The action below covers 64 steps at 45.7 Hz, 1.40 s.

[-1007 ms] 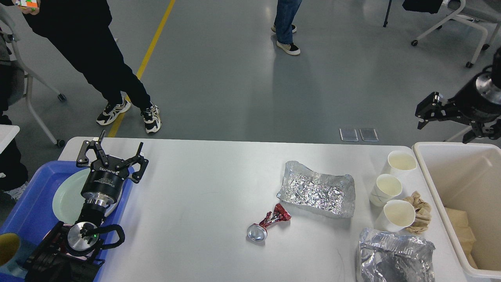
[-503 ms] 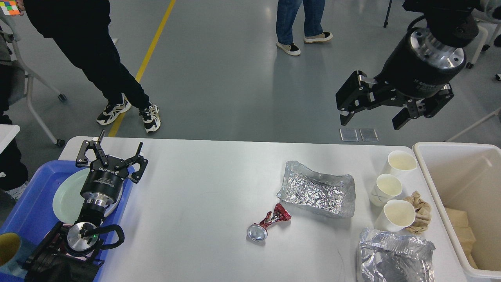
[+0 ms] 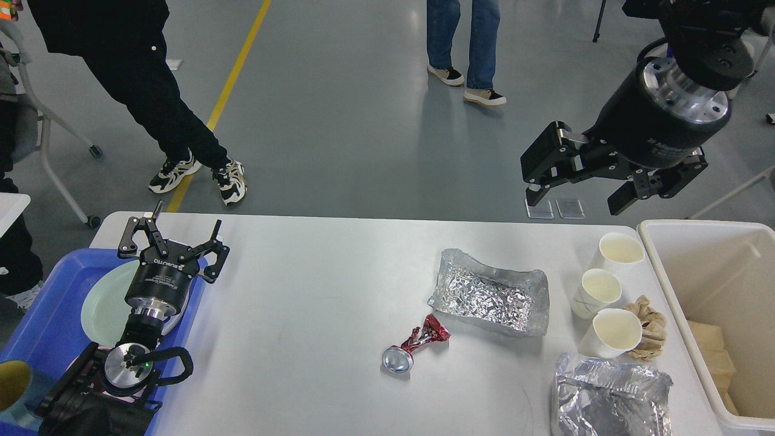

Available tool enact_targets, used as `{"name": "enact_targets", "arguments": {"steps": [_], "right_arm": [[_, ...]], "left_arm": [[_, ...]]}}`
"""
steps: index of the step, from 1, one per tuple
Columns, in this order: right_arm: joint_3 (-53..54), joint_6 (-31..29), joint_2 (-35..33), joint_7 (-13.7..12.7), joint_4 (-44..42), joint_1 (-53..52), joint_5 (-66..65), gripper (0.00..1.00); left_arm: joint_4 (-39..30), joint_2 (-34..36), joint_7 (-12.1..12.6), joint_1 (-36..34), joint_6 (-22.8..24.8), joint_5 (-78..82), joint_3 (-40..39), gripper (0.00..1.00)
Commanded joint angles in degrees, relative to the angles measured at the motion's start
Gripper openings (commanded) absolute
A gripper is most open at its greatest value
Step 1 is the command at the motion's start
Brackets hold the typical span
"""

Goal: Tidy desktop
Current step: 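Raise the right gripper out of the bin toward the paper cups, then lower the right gripper onto the paper cup nearest the bin and grasp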

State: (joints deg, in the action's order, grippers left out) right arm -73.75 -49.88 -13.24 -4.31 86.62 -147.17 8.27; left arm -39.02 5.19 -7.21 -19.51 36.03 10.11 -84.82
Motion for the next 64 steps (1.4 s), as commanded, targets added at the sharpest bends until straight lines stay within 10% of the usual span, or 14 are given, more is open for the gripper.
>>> {"name": "enact_targets", "arguments": {"steps": [1,48,64], "right_arm": [[0.0,0.8,-0.3,0.1,0.1,0.1,0.1,1.0],[-0.3,9.1,-3.8,0.1,4.0,8.7,-0.4,0.94],[-3.5,23.4,-9.6,0.1,2.2,26.8,-9.9,0.94]], "left_arm": [[0.0,0.0,0.0,0.0,0.0,0.0,0.0,0.96],[0.0,0.0,0.0,0.0,0.0,0.0,0.0,0.96],[0.0,0.0,-0.1,0.0,0.0,0.0,0.0,0.96]]}}
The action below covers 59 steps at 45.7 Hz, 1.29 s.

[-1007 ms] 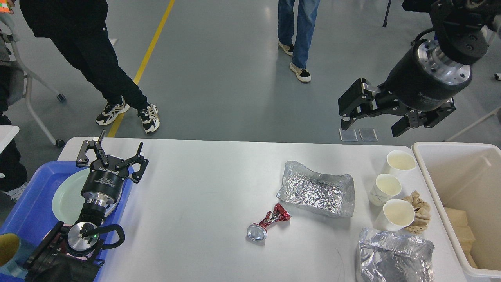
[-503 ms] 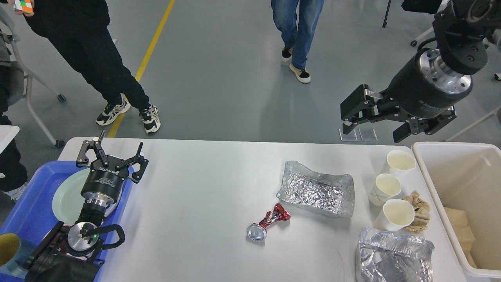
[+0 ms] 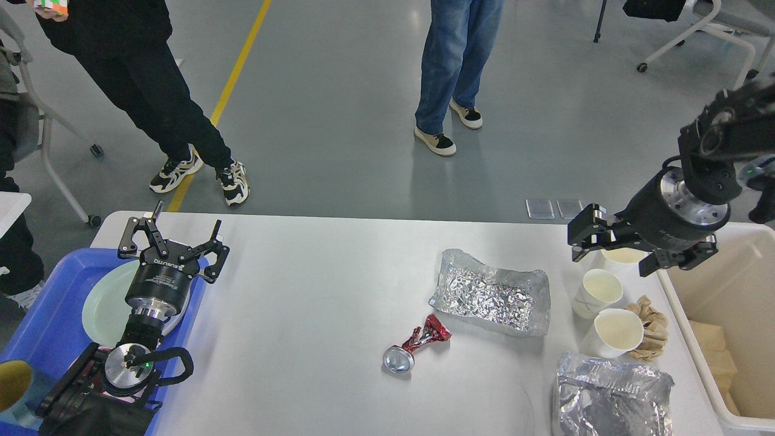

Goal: Tidy desktop
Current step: 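Lower the right gripper onto the paper cup nearest the bin and grasp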

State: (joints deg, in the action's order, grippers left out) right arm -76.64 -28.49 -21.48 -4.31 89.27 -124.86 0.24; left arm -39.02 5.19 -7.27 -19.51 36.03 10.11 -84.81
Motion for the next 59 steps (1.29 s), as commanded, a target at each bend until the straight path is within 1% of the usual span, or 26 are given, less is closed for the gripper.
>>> {"name": "enact_targets", "arguments": {"steps": [1,5,11,16,23,35,49,51,53,56,59], "right_arm": [[-0.6,2.4,-1.4,0.1,-0.5,5.5,-1.9,0.94],[-0.8,5.0,-1.3,0.1,-2.1,11.0,-1.9,0.94],[0.0,9.9,-1.4,0.1,-7.1,19.5,-1.7,0.94],[0.5,12.4,-1.3,0.1,-8.2,21.9,-1.1,0.94],[0.6,17.9,-0.9,0.1,-11.5,27.6,-0.7,0.94],[2.0,18.9,-0.5,0.1,-14.2,33.4,-0.7,0.94],[4.7,19.0,-0.5,0.1,-21.2,39.9,-0.3,0.93],[5.4,19.0,-0.5,0.1,-22.4,41.0,0.8,0.91],[6.1,18.9,-0.5,0.1,-23.3,41.8,2.2,0.85],[6.3,18.9,-0.5,0.1,-23.7,42.3,3.2,0.8],[6.4,18.6,-0.5,0.2,-23.6,42.5,3.3,0.69]], "left_arm": [[0.0,0.0,0.0,0.1,0.0,0.0,0.0,0.96],[0.0,0.0,0.0,0.1,0.0,0.0,0.0,0.96],[0.0,0.0,0.0,0.0,0.0,0.0,0.0,0.96],[0.0,0.0,0.0,0.0,0.0,0.0,0.0,0.96],[0.0,0.0,0.1,0.0,0.0,0.0,0.0,0.96],[0.0,0.0,0.1,0.0,0.0,0.0,0.0,0.96],[0.0,0.0,0.1,0.0,0.0,0.0,0.0,0.96],[0.0,0.0,0.1,0.0,0.0,0.0,0.0,0.96],[0.0,0.0,0.1,0.0,0.0,0.0,0.0,0.96],[0.0,0.0,0.1,0.0,0.0,0.0,0.0,0.96],[0.0,0.0,0.1,0.0,0.0,0.0,0.0,0.96]]}}
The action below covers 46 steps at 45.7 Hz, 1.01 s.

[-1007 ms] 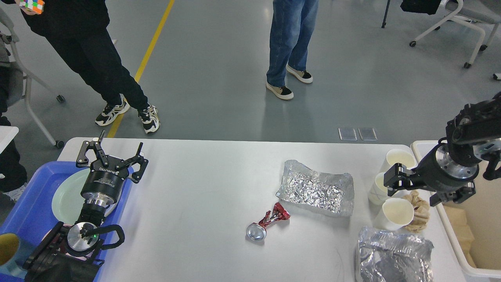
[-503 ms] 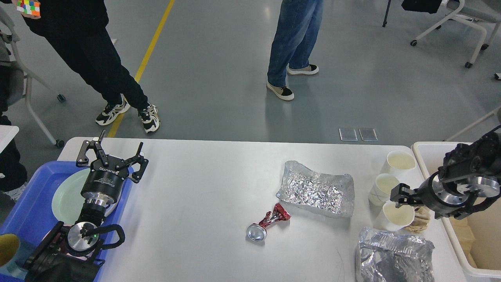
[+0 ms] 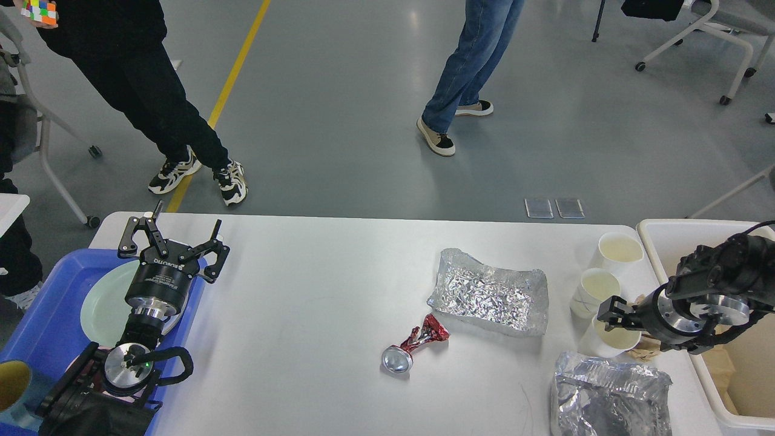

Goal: Tidy desktop
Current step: 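Lower the right gripper onto the paper cup nearest the bin and grasp, then lift the paper cup and carry it into the white bin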

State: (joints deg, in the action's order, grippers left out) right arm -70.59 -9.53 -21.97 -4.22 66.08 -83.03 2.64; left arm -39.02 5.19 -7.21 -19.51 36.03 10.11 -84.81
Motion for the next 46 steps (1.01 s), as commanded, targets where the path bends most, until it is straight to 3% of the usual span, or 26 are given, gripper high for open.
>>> {"name": "enact_targets", "arguments": {"steps": [1,8,18,23,46], "right_arm": [[0.4,-0.3,0.0,0.1,-0.4,0.8,0.9,0.66],[0.5,-0.7,0.0,0.1,-0.4,0.9,1.0,0.41],[1.1,-0.1,0.1,0.1,-0.5,2.5,1.1,0.22],[2.4,-0.1,0.1,0.1,-0.6,3.1,2.3,0.0],[2.6,-0.8,-0.7,0.0,1.4,0.0,5.1,0.0]], "left_arm": [[0.0,0.0,0.0,0.0,0.0,0.0,0.0,0.96],[0.0,0.0,0.0,0.0,0.0,0.0,0.0,0.96],[0.0,0.0,0.0,0.0,0.0,0.0,0.0,0.96],[0.0,0.0,0.0,0.0,0.0,0.0,0.0,0.96],[0.0,0.0,0.0,0.0,0.0,0.0,0.0,0.96]]}}
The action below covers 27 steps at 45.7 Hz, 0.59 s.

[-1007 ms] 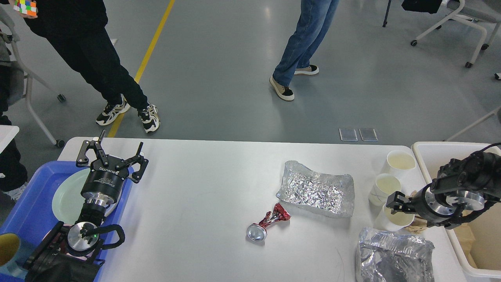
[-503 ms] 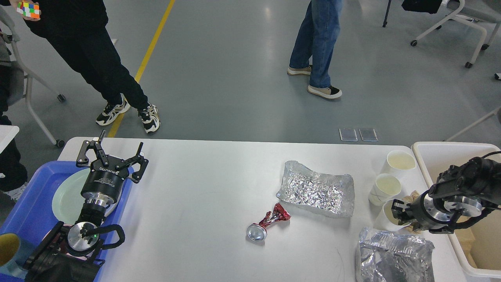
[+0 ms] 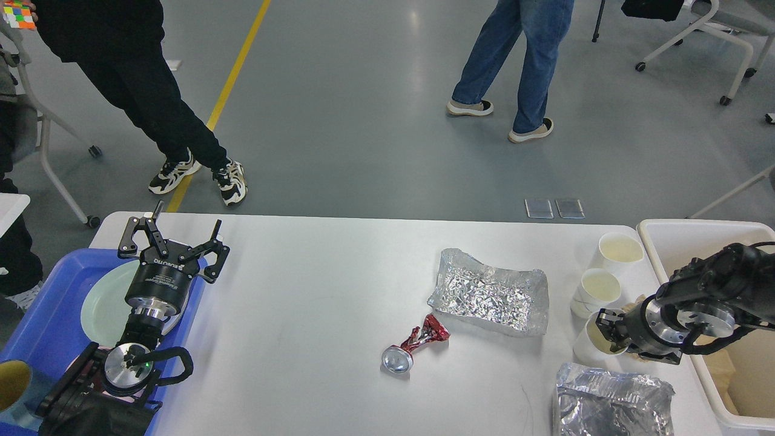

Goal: Tidy desktop
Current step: 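Lift the paper cup and carry it into the white bin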

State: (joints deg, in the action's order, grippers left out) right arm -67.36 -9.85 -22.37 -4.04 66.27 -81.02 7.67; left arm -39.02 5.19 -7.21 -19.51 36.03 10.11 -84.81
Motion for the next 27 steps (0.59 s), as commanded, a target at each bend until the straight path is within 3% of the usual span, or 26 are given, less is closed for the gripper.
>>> {"name": "enact_targets", "arguments": {"steps": [1,8,20,27], "right_arm": [[-0.8,-0.5,-0.4,-0.2,1.6,-2.5,0.1,0.0],[-0.8,-5.0,-2.0,-0.2,4.4,-8.4,0.2,0.0],[-5.7,-24.2,-4.0,-0.2,9.3,-27.2,0.5,0.0],[-10.7,-27.1,-3.2,-0.3,17.0,-40.6,0.4,0.0]], "left_arm": [[0.0,0.0,0.0,0.0,0.0,0.0,0.0,0.96],[0.0,0.0,0.0,0.0,0.0,0.0,0.0,0.96],[0.0,0.0,0.0,0.0,0.0,0.0,0.0,0.96],[0.0,0.0,0.0,0.0,0.0,0.0,0.0,0.96]]}}
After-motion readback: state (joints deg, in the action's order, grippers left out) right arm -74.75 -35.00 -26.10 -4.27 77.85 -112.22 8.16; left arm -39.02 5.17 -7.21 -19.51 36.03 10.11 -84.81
